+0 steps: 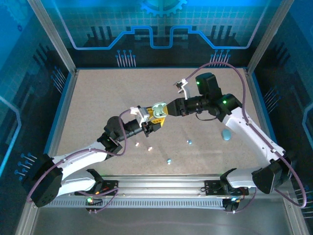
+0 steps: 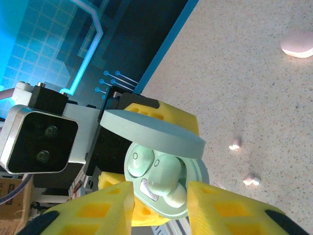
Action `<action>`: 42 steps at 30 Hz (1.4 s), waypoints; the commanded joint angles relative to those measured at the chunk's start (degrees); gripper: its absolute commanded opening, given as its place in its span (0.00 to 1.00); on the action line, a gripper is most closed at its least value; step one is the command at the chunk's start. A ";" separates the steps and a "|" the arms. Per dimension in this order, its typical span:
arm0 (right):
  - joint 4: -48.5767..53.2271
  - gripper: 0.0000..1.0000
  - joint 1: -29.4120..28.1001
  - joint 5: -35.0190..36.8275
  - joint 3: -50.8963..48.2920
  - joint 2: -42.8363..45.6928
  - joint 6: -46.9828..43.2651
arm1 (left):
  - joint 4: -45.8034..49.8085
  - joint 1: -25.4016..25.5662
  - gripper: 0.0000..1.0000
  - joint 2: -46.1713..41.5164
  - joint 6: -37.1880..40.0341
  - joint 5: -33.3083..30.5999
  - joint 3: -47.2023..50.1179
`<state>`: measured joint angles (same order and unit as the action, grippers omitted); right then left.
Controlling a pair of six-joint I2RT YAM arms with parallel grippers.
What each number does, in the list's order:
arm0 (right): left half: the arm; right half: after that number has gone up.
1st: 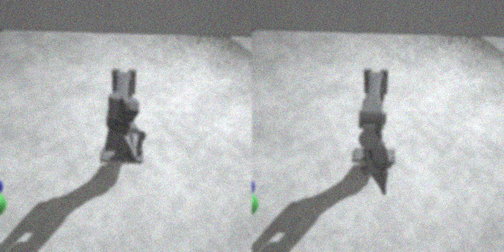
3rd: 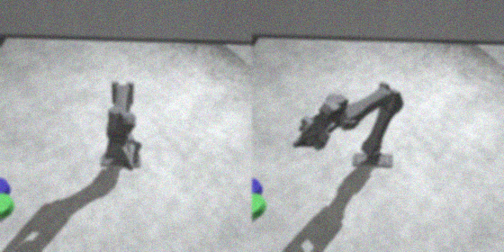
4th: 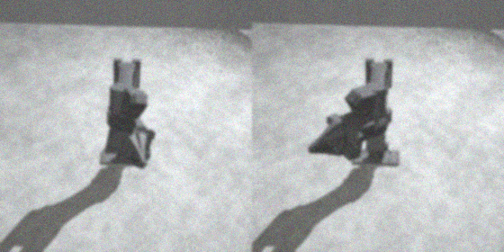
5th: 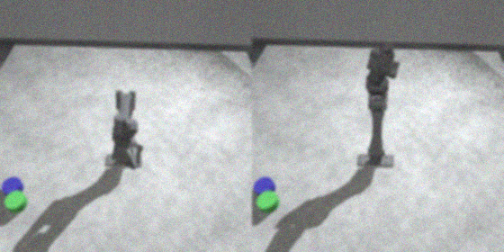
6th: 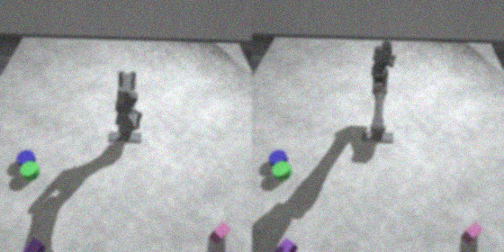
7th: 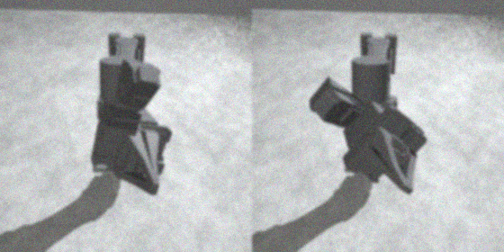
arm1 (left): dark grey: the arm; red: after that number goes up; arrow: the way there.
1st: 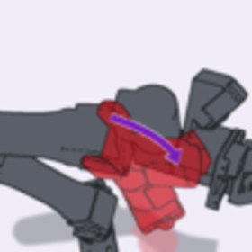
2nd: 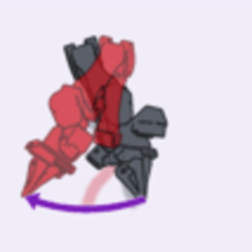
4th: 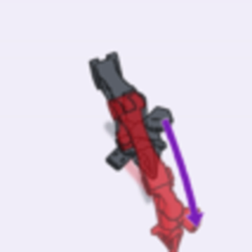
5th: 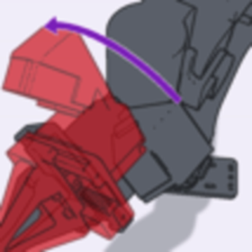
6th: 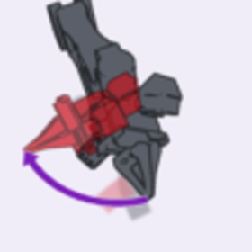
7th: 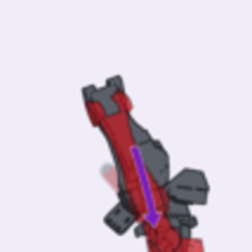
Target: Insert the wireless bluetooth earbuds into the charging case
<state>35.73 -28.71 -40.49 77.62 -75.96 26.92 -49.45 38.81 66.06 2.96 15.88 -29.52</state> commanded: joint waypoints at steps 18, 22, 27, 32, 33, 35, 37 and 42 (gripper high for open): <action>2.44 0.29 -0.74 3.68 1.48 -0.59 -0.90 | -2.43 0.23 0.41 -1.09 -0.06 -0.81 -1.22; 2.35 0.36 0.00 4.52 1.32 1.85 -0.53 | -2.38 0.30 0.41 -0.97 0.03 -1.07 -1.16; -0.42 0.43 1.84 6.66 -0.53 5.60 1.90 | -2.56 0.33 0.41 -0.60 0.07 -0.38 -1.15; -3.36 0.54 3.79 11.57 -0.40 7.08 7.66 | -1.61 0.39 0.41 -0.57 0.03 1.20 -1.41; -3.16 0.58 3.77 12.64 0.16 6.75 8.64 | -1.32 0.31 0.41 -0.58 0.03 1.61 -1.50; -2.25 0.64 3.80 13.22 2.13 5.08 10.52 | -0.85 0.28 0.41 -0.58 -0.21 2.30 -1.77; -1.83 0.64 3.66 11.33 4.12 2.69 11.17 | -0.70 0.37 0.41 -0.65 -0.33 2.72 -1.93; 1.26 0.68 2.73 9.89 8.67 -3.27 11.77 | 0.13 0.36 0.41 -0.62 -0.55 3.80 -2.56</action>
<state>34.37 -25.45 -30.00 83.02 -76.38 36.95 -49.06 38.81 66.04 2.94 17.45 -29.56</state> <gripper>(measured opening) 0.672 0.411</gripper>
